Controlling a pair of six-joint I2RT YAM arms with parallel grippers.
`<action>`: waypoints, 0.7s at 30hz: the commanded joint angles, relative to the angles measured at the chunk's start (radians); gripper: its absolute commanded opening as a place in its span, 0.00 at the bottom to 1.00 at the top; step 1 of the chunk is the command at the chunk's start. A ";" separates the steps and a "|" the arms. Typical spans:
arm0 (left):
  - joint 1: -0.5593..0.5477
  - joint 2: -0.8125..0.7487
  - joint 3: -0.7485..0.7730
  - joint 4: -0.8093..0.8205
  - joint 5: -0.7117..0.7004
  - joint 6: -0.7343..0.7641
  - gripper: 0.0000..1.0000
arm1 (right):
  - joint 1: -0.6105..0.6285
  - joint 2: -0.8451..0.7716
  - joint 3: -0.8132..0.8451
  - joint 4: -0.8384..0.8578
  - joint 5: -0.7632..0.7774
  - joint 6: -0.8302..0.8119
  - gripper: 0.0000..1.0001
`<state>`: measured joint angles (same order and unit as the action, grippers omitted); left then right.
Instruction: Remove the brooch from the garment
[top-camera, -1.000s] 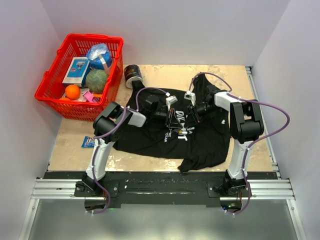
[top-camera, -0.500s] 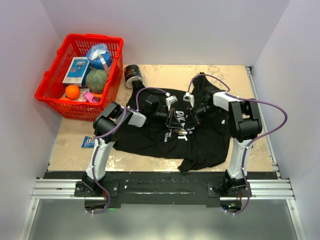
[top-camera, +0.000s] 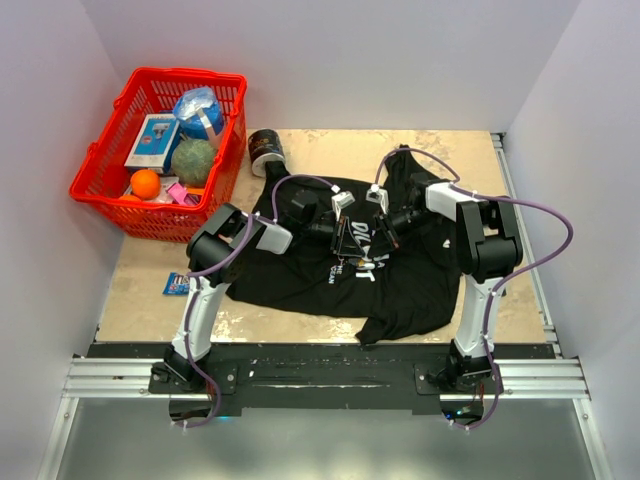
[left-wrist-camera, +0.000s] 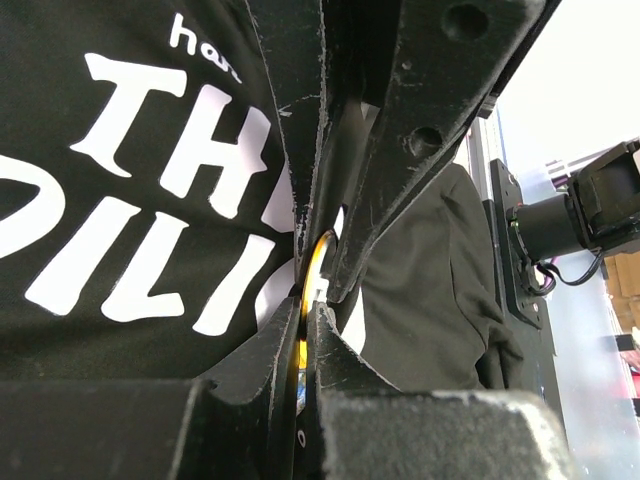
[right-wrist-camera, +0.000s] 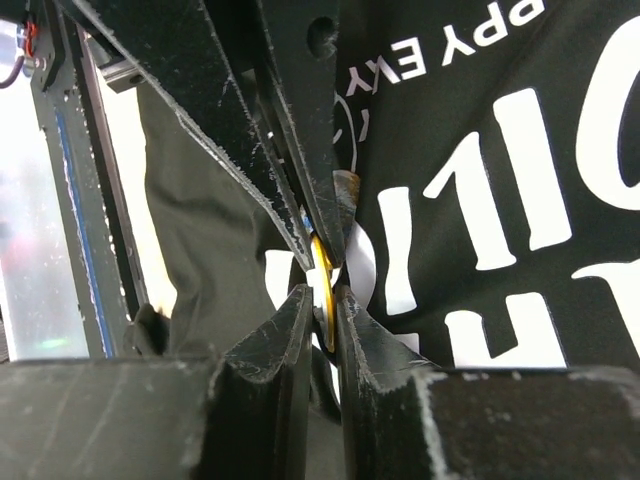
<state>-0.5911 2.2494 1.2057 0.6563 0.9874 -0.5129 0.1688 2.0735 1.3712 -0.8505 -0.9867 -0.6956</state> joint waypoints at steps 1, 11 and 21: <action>-0.003 -0.005 0.029 0.048 0.011 -0.015 0.00 | 0.005 0.000 0.023 0.076 -0.004 0.108 0.15; -0.012 -0.022 0.023 0.080 0.008 -0.033 0.00 | 0.037 0.013 0.032 0.189 0.149 0.288 0.08; -0.038 -0.033 0.051 0.051 0.026 0.014 0.00 | 0.093 0.028 0.049 0.238 0.390 0.381 0.00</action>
<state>-0.5858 2.2589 1.2057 0.6312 0.9295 -0.5091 0.2218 2.0747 1.3788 -0.7338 -0.7921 -0.3618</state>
